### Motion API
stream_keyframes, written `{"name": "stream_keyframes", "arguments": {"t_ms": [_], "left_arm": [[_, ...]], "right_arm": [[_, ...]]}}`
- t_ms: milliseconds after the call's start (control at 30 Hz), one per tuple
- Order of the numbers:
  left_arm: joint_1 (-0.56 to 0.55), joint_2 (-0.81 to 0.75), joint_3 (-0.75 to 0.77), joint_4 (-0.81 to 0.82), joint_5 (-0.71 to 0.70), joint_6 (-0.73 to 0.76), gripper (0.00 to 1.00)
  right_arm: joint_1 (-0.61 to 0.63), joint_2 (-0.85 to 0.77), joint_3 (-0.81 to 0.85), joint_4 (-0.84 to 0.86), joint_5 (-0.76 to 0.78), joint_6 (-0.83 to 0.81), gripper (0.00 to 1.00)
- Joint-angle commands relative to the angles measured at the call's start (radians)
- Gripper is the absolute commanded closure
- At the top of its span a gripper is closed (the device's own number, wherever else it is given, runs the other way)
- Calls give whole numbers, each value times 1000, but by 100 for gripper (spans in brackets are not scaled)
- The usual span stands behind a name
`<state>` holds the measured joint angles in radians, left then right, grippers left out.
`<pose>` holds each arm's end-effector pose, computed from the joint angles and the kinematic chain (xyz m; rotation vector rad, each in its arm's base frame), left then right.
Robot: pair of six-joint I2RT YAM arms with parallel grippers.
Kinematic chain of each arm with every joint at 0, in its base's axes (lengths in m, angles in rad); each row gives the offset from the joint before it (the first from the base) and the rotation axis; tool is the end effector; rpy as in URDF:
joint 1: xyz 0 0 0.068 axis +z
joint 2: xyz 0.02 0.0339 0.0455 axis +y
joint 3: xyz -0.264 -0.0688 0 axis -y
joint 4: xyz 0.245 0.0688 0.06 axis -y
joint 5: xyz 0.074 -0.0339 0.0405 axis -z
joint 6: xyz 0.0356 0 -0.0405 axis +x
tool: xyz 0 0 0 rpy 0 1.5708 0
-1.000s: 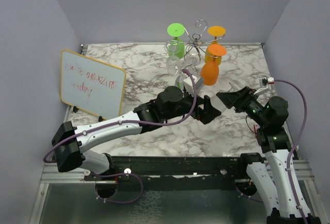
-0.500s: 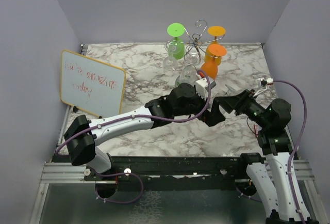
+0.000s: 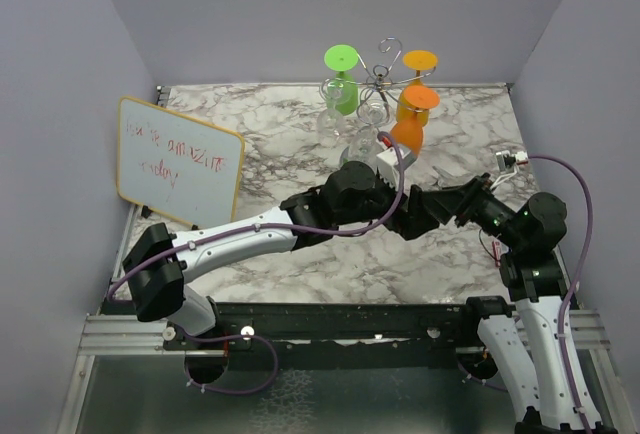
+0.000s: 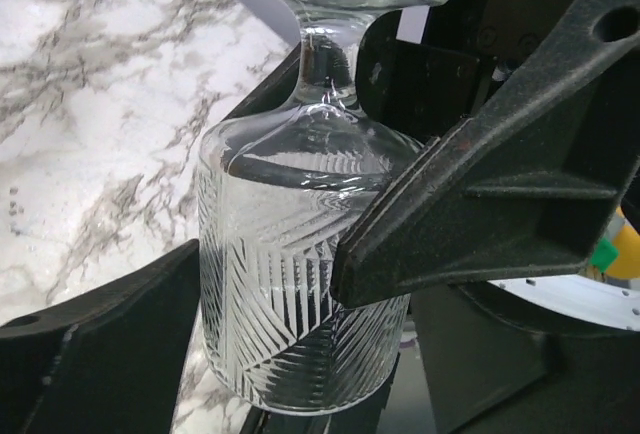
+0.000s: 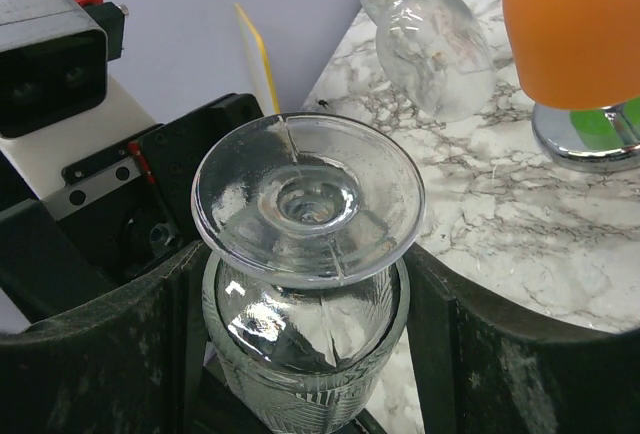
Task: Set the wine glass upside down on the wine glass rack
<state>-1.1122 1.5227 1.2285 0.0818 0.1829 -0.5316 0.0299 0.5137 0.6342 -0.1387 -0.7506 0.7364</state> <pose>0.1561 -0.3308 0.3406 0.7088 1.8592 -1.2973 0.1253 0.0280 0.3304 -0.0273 1.7161 1.1725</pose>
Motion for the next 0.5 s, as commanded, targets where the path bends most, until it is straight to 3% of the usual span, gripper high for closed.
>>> {"name": "stream_keyframes", "arguments": {"t_ms": [0,67,200,300,400,467], "left_arm": [[-1,-48,-70,169,40,-37,15],[-1,-44,-73,182,52,-28,20],[1,-31,-71,182,59,-28,52],[2,-32,-78,183,53,-24,67],[4,-38,-90,188,48,-4,90],[6,-43,-99,195,54,20,93]], "right_arm": [[3,-11,7,119,-67,40,67],[3,-8,12,119,-74,48,67],[4,-13,21,118,-74,63,66],[4,-15,32,95,-59,53,63],[4,-13,42,69,-38,51,47],[4,-8,61,43,-8,49,32]]}}
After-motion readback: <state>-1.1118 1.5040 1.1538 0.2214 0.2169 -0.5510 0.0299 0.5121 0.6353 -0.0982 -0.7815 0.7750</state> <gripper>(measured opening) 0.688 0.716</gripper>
